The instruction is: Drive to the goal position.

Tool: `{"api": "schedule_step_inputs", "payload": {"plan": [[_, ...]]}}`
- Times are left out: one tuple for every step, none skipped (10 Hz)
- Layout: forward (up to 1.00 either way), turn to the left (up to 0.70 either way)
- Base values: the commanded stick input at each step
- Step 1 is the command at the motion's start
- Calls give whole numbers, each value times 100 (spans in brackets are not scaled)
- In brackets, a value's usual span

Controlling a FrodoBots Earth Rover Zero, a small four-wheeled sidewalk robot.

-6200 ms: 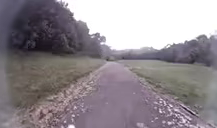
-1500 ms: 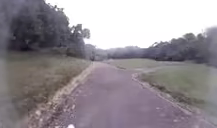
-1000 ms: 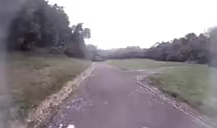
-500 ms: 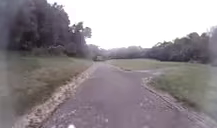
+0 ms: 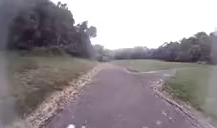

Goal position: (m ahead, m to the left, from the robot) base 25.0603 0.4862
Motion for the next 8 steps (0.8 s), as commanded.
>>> {"api": "schedule_step_inputs", "payload": {"plan": [[85, 0], [85, 0], [85, -18], [85, -34], [85, -34], [85, -34], [85, -34], [85, 0]]}}
